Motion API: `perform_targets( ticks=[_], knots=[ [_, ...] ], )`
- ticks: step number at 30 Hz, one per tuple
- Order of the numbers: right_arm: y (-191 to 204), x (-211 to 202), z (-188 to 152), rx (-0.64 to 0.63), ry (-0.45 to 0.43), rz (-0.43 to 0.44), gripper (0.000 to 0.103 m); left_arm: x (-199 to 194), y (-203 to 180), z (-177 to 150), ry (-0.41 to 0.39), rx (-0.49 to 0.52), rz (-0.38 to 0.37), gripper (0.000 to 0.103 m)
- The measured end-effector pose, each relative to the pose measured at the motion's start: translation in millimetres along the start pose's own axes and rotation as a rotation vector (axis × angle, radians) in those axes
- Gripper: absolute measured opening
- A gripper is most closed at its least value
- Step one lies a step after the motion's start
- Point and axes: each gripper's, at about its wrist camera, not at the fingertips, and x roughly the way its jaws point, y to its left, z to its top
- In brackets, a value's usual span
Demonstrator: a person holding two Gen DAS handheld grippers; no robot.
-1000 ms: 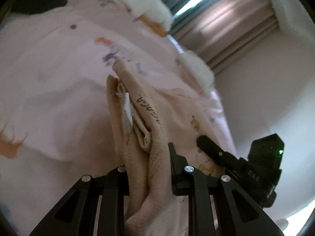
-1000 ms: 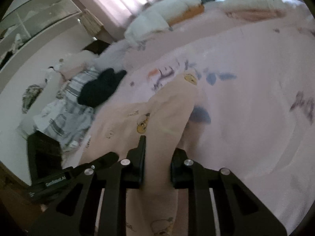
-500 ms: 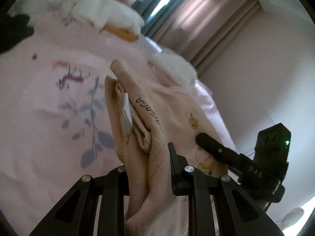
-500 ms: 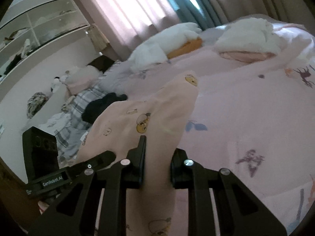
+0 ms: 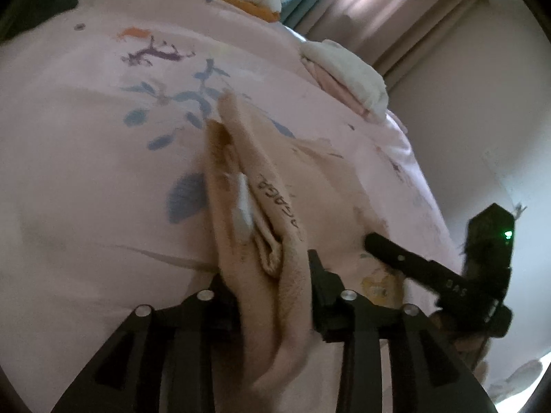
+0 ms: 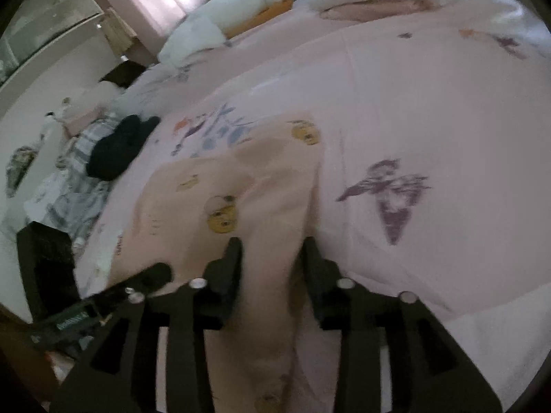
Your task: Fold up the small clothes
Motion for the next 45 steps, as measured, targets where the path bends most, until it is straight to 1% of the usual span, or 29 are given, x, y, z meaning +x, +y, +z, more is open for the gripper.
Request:
perform_targets(
  ticks=[2,4,6,8,9,11,13,15,16,17,18,19,20,21,22,23,24,26,27,29,32,34,36,38,41,43,45],
  knots=[
    [4,-6,-1,-0.032,0.000,-0.056,0.040,-14,-1,-6,-0.013,0.000,0.044,0.046],
    [3,-14,1,-0.051,-0.001,-0.110,0.049,-21,0,-7,-0.013,0.002,0.065,0.046],
    [-5,-21,2,-0.024,0.012,-0.150,0.054,-23,3,-8,-0.007,-0.004,0.068,0.046],
    [-19,-30,1,0.052,0.020,-0.164,0.055,-25,6,-8,-0.005,-0.027,0.075,0.046],
    [-19,-31,0,0.067,0.020,-0.168,0.056,-27,7,-8,-0.002,-0.038,0.081,0.047],
    [-18,-35,-1,0.055,0.026,-0.200,0.058,-30,5,-9,0.003,-0.041,0.118,0.050],
    [-17,-40,-2,0.029,0.023,-0.276,0.059,-37,-1,-9,-0.011,-0.017,0.190,0.050],
    [-17,-40,-4,0.023,0.044,-0.420,0.060,-41,-4,-8,0.004,-0.032,0.221,0.051],
    [-19,-40,-5,0.028,0.060,-0.506,0.060,-43,-10,-8,0.028,-0.038,0.234,0.051],
    [-21,-41,-5,0.039,0.067,-0.528,0.061,-44,-14,-8,0.037,-0.026,0.240,0.052],
    [-22,-45,-5,0.061,0.073,-0.517,0.062,-45,-20,-9,0.045,0.003,0.247,0.054],
    [-22,-47,-3,0.083,0.079,-0.486,0.067,-48,-27,-12,0.044,0.040,0.245,0.056],
    [-20,-51,-2,0.104,0.085,-0.438,0.071,-51,-34,-14,0.035,0.068,0.240,0.063],
    [-18,-55,-1,0.110,0.084,-0.415,0.081,-53,-38,-15,0.024,0.083,0.241,0.072],
    [-12,-60,0,0.111,0.073,-0.398,0.089,-57,-43,-16,0.004,0.104,0.249,0.075],
    [-7,-63,1,0.105,0.063,-0.397,0.091,-59,-47,-17,-0.010,0.123,0.254,0.081],
    [0,-67,3,0.091,0.050,-0.395,0.094,-61,-50,-18,-0.022,0.140,0.253,0.089],
    [12,-75,5,0.056,0.039,-0.385,0.100,-66,-54,-19,-0.048,0.157,0.247,0.102],
    [17,-78,5,0.045,0.034,-0.384,0.103,-68,-56,-19,-0.060,0.159,0.248,0.102],
    [25,-85,3,0.019,0.023,-0.396,0.103,-70,-58,-19,-0.061,0.166,0.249,0.102],
    [33,-80,1,-0.014,0.062,-0.429,0.103,-69,-64,-18,-0.041,0.188,0.236,0.102],
    [34,-77,2,-0.013,0.076,-0.461,0.103,-70,-68,-19,-0.046,0.181,0.238,0.102],
    [37,-74,1,-0.010,0.089,-0.470,0.103,-71,-71,-19,-0.054,0.187,0.230,0.102],
    [38,-73,-1,-0.001,0.092,-0.479,0.103,-68,-73,-20,-0.038,0.197,0.231,0.102],
    [43,-70,-3,-0.001,0.088,-0.521,0.103,-64,-78,-22,-0.022,0.224,0.236,0.102],
    [46,-66,-3,-0.031,0.099,-0.510,0.103,-63,-79,-23,-0.017,0.226,0.244,0.102],
    [48,-63,-5,-0.048,0.129,-0.497,0.103,-60,-80,-25,-0.002,0.234,0.246,0.102]
  ],
)
